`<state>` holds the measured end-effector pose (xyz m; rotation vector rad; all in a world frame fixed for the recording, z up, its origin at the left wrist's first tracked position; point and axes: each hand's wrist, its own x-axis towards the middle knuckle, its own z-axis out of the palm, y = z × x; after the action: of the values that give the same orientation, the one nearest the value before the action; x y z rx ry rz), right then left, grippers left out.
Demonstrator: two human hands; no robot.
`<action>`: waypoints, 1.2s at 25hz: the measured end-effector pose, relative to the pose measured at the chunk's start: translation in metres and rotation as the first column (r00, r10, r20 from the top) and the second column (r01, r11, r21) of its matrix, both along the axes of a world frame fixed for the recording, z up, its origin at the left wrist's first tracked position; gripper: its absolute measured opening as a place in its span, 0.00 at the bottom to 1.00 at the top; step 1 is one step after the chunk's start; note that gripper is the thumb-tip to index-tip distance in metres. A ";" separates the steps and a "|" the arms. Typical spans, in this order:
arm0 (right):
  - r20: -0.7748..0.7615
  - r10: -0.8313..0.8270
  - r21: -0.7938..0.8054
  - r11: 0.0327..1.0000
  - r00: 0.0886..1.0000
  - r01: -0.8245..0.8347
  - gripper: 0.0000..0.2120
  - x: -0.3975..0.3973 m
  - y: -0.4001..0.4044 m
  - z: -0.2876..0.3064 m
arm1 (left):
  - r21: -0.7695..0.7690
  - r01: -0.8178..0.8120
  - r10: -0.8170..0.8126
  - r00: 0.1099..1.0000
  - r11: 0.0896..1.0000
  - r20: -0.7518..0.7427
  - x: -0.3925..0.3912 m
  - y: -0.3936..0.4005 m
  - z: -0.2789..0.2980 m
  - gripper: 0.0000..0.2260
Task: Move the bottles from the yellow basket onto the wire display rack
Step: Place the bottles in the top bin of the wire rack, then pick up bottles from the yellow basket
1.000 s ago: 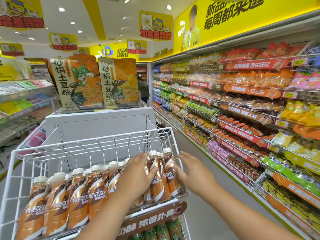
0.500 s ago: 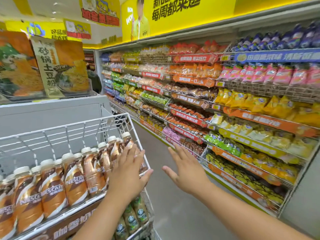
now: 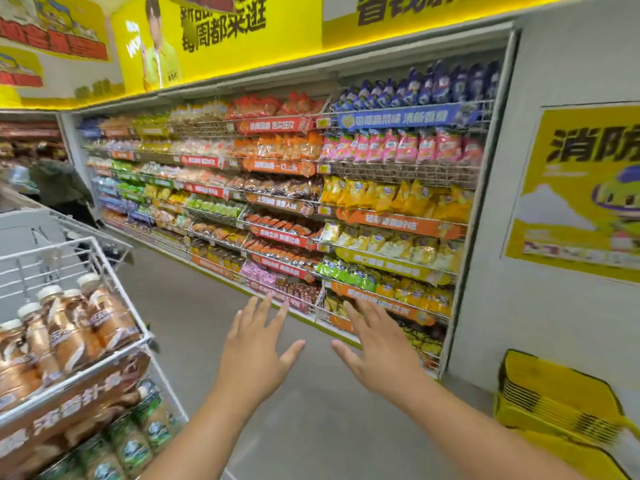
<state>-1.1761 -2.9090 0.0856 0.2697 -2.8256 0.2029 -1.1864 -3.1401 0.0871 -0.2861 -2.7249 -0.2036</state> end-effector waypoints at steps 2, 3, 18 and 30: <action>0.028 -0.057 0.001 0.998 0.998 0.057 0.46 0.028 0.060 -0.008 | -0.012 0.054 -0.054 0.999 0.998 0.001 0.015 0.059 -0.005 0.40; 0.030 -0.085 -0.006 0.996 0.996 0.085 0.50 0.044 0.094 -0.013 | -0.023 0.087 -0.087 0.996 0.996 0.003 0.024 0.093 -0.009 0.40; 0.003 -0.519 -0.119 0.848 0.855 0.516 0.44 0.260 0.442 -0.040 | -0.011 0.640 -0.638 0.767 0.768 0.069 0.117 0.488 -0.036 0.43; 0.142 -0.550 -0.034 0.828 0.823 0.559 0.49 0.180 0.591 -0.106 | 0.107 0.727 -0.735 0.669 0.678 0.109 0.015 0.650 -0.116 0.44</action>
<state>-0.9966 -2.3184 -0.0207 -0.6082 -2.8656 0.1976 -1.1712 -2.4901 -0.0294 -1.4091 -2.5664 -0.5332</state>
